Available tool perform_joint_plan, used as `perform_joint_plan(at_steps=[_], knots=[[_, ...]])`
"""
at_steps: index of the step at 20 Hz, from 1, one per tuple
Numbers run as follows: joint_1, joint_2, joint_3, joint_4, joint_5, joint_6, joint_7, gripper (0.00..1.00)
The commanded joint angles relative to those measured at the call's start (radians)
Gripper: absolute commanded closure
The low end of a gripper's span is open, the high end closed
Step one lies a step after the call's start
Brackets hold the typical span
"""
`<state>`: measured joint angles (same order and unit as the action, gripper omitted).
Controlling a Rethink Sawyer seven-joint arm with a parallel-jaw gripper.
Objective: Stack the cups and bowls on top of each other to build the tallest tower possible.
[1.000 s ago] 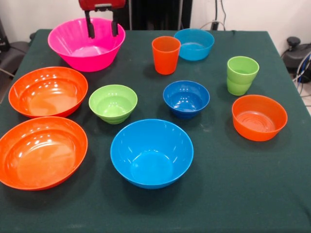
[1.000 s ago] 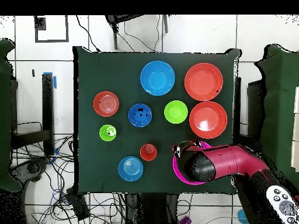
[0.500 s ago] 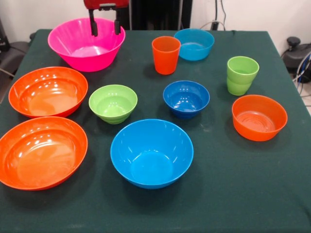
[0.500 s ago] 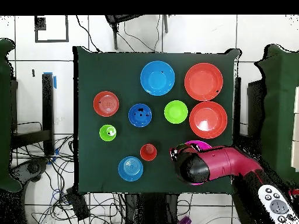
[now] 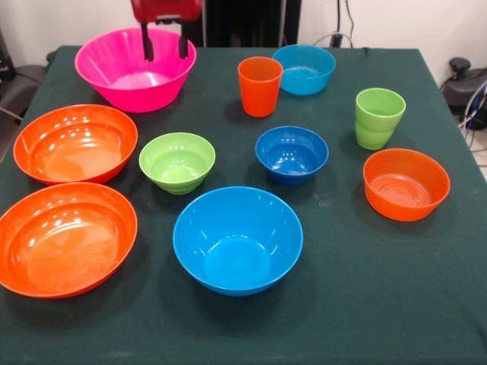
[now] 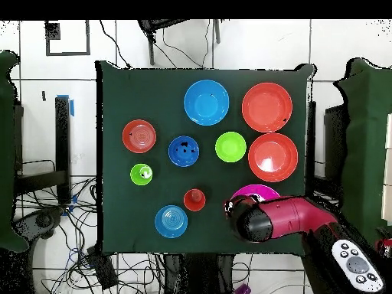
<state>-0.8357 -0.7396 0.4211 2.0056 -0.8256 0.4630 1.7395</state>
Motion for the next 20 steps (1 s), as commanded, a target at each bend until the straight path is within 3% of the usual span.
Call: perform_joint_plan(at_steps=[1, 7, 20], knots=[[0.045, 0.228, -0.075, -0.160, -0.123, -0.097, 0.066, 0.00], [0.037, 0.303, -0.072, -0.198, -0.125, -0.138, 0.044, 0.00], [0.020, 0.344, -0.075, -0.225, -0.112, -0.146, 0.000, 0.00]])
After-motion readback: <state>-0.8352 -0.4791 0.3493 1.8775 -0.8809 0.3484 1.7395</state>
